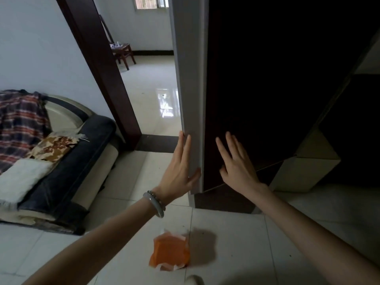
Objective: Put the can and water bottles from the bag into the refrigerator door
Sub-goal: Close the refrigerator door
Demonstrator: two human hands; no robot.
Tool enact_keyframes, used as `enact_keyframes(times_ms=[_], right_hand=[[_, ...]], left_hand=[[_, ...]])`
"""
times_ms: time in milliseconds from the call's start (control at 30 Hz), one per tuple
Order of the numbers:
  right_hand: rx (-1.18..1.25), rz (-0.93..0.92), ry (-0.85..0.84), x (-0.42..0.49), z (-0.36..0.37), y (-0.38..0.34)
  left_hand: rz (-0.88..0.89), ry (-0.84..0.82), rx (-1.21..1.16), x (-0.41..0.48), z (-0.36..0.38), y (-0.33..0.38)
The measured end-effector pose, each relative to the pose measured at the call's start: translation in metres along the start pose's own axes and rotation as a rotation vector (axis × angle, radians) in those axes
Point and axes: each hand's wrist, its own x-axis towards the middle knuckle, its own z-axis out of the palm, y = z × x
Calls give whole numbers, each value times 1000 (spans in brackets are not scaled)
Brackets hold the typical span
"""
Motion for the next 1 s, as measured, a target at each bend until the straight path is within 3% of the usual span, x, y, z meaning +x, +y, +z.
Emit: enact_keyframes(times_ms=[167, 400, 733, 1000], right_hand=[[-93, 27, -54, 47, 11, 11], [-147, 26, -47, 104, 26, 29], [-199, 46, -90, 167, 40, 75], [-208, 33, -84, 169, 54, 84]], left_hand=[[-39, 16, 103, 47, 8, -37], [-57, 59, 440, 102, 39, -67], [-103, -138, 543, 178, 73, -104], [-130, -151, 588, 184, 78, -101]])
